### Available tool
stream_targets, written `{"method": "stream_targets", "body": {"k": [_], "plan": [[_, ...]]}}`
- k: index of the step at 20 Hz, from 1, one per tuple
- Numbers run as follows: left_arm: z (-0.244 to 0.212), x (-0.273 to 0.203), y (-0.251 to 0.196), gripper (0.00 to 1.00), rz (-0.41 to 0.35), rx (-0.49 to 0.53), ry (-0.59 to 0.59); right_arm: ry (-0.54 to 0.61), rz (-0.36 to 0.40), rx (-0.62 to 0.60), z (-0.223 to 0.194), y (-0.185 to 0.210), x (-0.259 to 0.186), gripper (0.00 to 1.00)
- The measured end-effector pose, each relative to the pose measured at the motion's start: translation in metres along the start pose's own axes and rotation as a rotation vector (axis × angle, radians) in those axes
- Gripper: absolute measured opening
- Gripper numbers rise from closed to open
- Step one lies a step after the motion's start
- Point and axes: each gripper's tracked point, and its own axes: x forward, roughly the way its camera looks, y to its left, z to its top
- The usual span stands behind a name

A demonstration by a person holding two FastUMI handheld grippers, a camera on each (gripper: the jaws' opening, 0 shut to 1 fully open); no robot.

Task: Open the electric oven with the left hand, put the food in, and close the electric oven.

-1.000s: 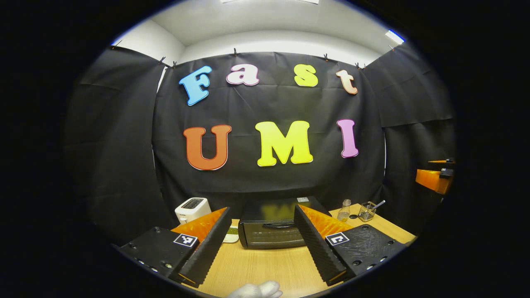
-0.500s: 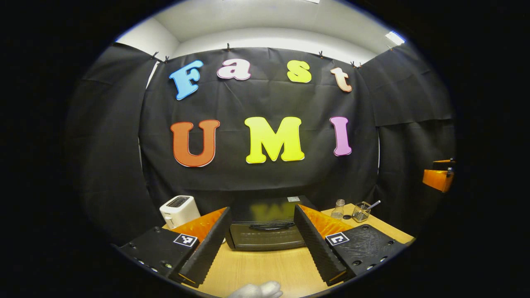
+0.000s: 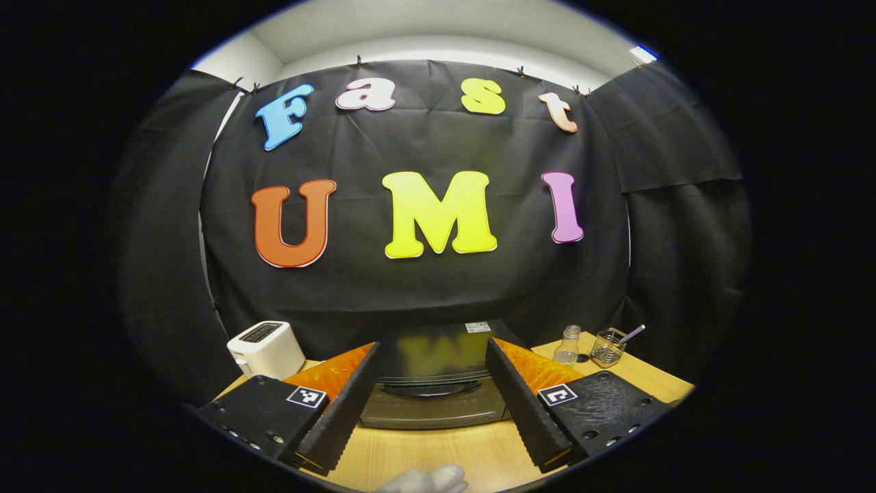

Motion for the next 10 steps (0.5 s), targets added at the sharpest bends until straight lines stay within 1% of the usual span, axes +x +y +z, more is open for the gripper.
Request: {"method": "stream_targets", "body": {"k": [5,10], "plan": [[-0.052,0.055,0.004,0.96,0.007,-0.018,0.106,0.032,-0.039,-0.008,-0.007,-0.009,-0.003,1.0],[-0.097,0.089,0.012,0.97,0.026,-0.019,0.196,0.066,-0.048,0.004,-0.017,-0.007,0.004,1.0]]}}
